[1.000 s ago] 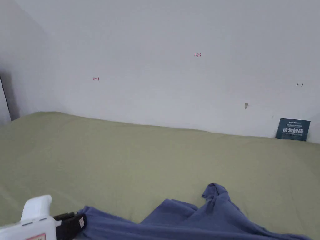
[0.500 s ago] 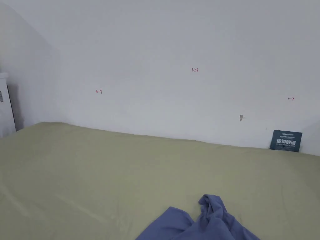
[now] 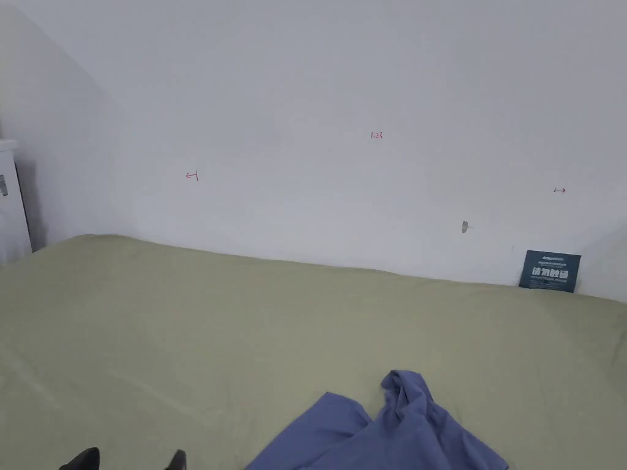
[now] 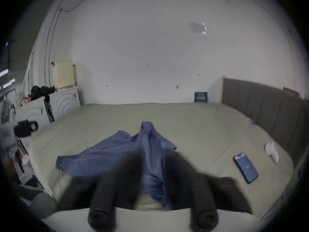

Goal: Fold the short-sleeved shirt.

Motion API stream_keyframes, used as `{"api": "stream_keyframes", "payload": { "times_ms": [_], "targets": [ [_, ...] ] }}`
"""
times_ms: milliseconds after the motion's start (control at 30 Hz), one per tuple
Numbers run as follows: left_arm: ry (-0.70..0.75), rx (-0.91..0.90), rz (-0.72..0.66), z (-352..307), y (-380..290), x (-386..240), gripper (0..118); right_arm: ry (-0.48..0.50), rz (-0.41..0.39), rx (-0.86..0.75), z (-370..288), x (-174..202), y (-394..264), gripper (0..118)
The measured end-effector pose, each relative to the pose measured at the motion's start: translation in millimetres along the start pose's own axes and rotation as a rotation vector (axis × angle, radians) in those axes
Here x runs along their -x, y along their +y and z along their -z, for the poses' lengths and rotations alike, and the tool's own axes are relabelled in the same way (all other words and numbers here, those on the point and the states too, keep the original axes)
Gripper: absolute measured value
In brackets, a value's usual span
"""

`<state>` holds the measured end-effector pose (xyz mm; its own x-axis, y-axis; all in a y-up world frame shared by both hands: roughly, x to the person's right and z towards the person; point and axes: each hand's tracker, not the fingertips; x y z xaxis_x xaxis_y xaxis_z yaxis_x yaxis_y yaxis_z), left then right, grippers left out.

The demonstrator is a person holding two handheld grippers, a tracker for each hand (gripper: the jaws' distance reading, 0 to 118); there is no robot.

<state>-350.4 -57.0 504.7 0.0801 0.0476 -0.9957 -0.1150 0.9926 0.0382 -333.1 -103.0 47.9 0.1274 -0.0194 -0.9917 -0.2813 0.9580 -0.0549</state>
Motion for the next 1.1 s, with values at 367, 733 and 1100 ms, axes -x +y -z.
{"api": "stream_keyframes", "payload": {
  "times_ms": [367,733,1100],
  "targets": [
    [0.068,0.22,-0.027,17.0,-25.9,21.7,0,0.02,0.002,0.006,-23.2,9.0,-28.6,0],
    [-0.071,0.768,-0.121,168.2,-55.7,51.4,86,0.041,0.006,0.071,12.3,7.4,-17.9,0],
    [-0.137,0.758,-0.013,184.9,-80.8,57.6,2,0.261,0.006,0.338,195.8,-23.8,65.7,99]
  ]
}}
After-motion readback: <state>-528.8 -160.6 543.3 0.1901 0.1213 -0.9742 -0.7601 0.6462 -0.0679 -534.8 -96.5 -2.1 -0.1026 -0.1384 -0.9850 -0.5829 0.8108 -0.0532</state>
